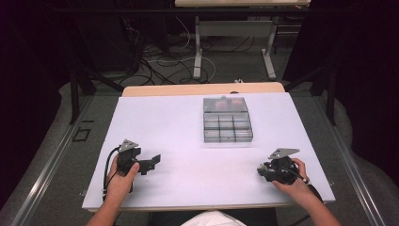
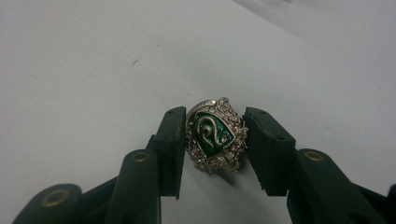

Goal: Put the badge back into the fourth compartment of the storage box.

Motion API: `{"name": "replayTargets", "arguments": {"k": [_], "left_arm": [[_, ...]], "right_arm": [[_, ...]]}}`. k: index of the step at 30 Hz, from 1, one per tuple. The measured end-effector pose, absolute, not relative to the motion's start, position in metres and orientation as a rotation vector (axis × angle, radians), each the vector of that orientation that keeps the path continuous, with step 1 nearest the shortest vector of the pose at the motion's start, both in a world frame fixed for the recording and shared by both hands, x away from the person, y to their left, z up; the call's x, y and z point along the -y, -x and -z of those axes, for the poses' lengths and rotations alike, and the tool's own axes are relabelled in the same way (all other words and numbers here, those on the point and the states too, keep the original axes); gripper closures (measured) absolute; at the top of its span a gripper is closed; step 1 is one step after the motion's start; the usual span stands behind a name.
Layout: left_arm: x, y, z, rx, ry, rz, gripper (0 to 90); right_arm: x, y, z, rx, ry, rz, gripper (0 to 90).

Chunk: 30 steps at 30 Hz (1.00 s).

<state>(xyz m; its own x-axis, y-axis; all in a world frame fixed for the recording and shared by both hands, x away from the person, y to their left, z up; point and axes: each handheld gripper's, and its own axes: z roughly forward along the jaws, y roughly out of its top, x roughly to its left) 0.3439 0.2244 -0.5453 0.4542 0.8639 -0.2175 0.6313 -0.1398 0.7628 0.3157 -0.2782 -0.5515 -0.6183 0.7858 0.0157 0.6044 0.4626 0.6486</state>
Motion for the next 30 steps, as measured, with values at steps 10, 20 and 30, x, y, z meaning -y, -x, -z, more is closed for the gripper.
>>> {"name": "replayTargets", "arguments": {"k": [10,20,30], "left_arm": [[-0.224,-0.344,0.546,-1.263,-1.862,-0.344,5.9],[-0.223,-0.344,0.547,-1.275,-1.84,-0.359,5.9],[-0.223,-0.344,0.547,-1.275,-1.839,-0.359,5.9]], "right_arm": [[0.277,-0.316,0.551,-2.427,-1.184,-0.894,59.9],[0.278,-0.311,0.544,-2.412,-1.161,-0.895,70.4],[0.275,-0.307,0.536,-2.417,-1.162,-0.928,80.5]]}}
